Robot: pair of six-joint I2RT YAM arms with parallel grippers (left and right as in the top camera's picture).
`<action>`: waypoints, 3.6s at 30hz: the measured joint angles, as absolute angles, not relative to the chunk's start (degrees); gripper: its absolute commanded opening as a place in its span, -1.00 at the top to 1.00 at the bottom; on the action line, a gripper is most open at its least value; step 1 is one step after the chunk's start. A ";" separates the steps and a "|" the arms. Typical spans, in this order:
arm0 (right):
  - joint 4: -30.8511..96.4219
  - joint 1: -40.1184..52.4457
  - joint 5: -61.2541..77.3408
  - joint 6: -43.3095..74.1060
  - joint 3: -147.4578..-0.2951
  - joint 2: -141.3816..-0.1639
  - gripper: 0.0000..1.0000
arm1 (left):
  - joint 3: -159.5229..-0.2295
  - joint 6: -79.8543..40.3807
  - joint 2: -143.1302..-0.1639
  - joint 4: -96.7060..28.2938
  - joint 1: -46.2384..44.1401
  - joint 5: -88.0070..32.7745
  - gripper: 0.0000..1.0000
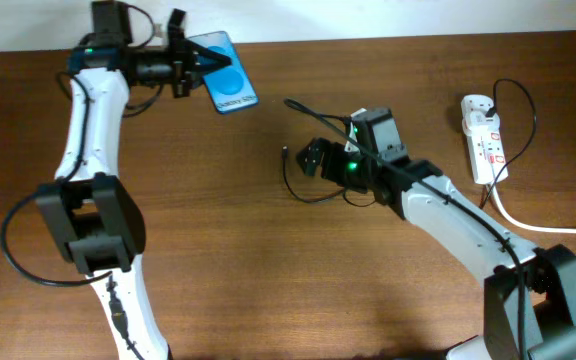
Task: Plug charger to phone and switch on socket
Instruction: 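Grasp the black USB-C cable end with the right gripper, then lift the cable plug up under the phone's bottom port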
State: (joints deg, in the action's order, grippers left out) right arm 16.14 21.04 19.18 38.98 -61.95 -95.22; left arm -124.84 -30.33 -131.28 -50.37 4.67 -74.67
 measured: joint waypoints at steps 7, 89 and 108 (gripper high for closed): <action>41.43 21.04 9.23 26.92 -86.15 -97.27 -0.97 | -124.84 -29.74 -131.28 -53.56 10.20 -79.35 1.00; 21.30 24.03 40.97 30.11 -74.70 -84.60 0.92 | -124.84 -22.76 -131.28 -55.09 -0.69 -87.37 1.00; 10.20 27.94 40.21 46.78 -72.36 -89.17 0.92 | -124.84 -36.07 -131.28 -48.25 -0.69 -86.11 1.00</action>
State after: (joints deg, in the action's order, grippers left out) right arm 10.20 27.94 40.21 46.78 -72.36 -89.17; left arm -124.84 -36.07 -131.28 -48.25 -0.69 -86.11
